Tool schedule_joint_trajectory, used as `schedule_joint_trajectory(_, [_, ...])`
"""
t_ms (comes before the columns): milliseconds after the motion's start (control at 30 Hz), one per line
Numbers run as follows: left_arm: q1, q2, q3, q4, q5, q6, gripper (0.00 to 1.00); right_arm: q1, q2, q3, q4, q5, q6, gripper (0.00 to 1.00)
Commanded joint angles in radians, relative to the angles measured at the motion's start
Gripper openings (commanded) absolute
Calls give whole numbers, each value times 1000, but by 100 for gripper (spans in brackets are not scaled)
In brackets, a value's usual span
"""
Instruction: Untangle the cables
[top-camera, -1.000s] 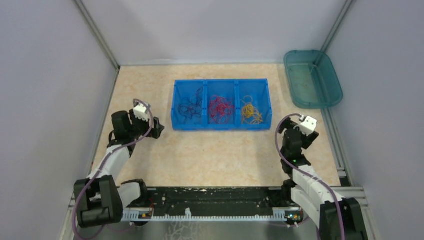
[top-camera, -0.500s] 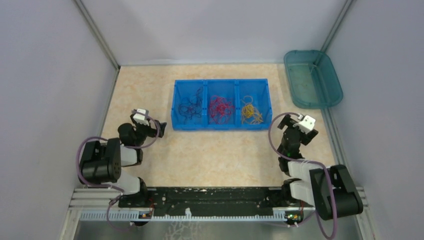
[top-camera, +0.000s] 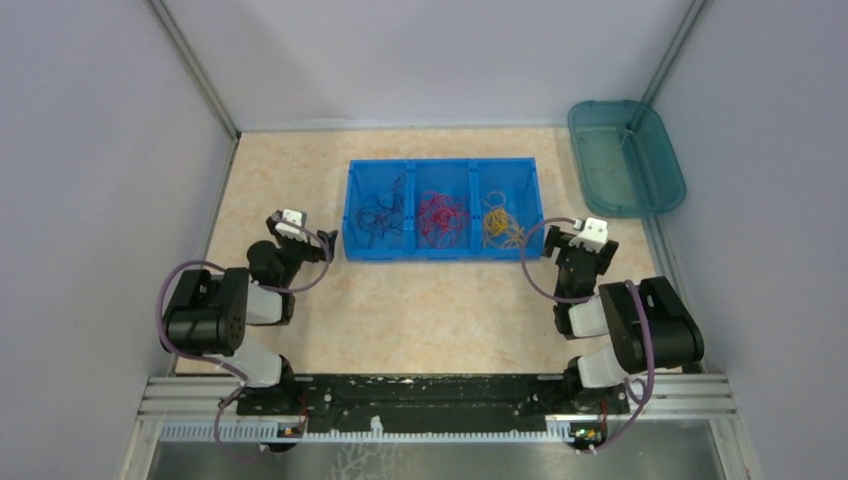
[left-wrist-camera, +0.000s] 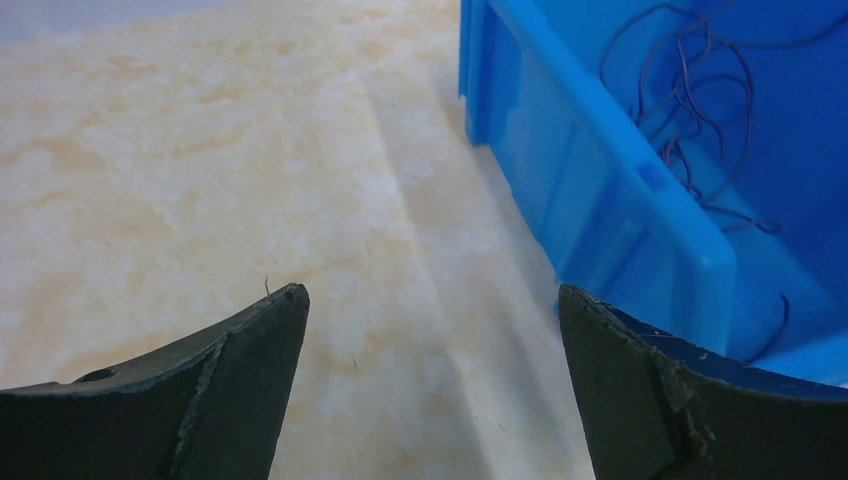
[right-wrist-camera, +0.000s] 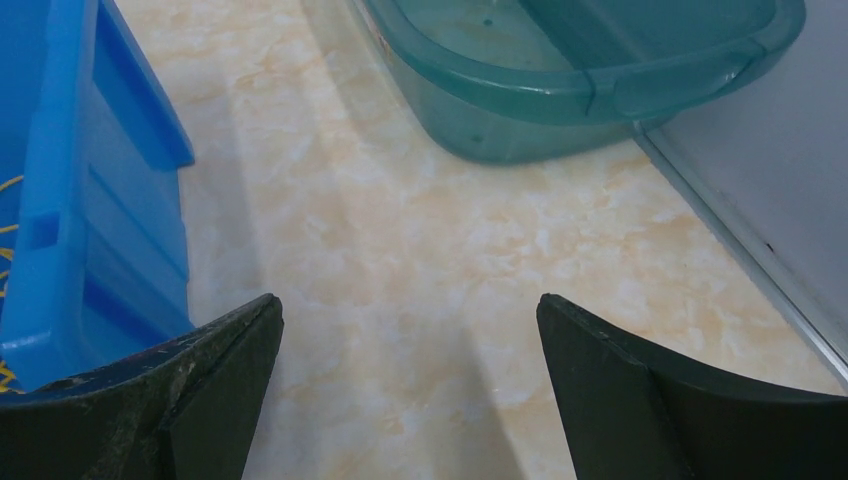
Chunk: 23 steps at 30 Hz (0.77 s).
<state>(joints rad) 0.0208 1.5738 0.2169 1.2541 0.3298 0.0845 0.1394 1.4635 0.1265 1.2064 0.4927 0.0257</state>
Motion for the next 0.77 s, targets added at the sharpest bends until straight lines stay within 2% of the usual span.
schedule_joint_trajectory(0, [-11, 2, 31, -23, -56, 26, 100, -28, -7, 43, 48, -59, 9, 99])
schedule_joint_trajectory(733, [-14, 2, 31, -20, -64, 27, 100, -27, -6, 35, 70, -60, 0, 99])
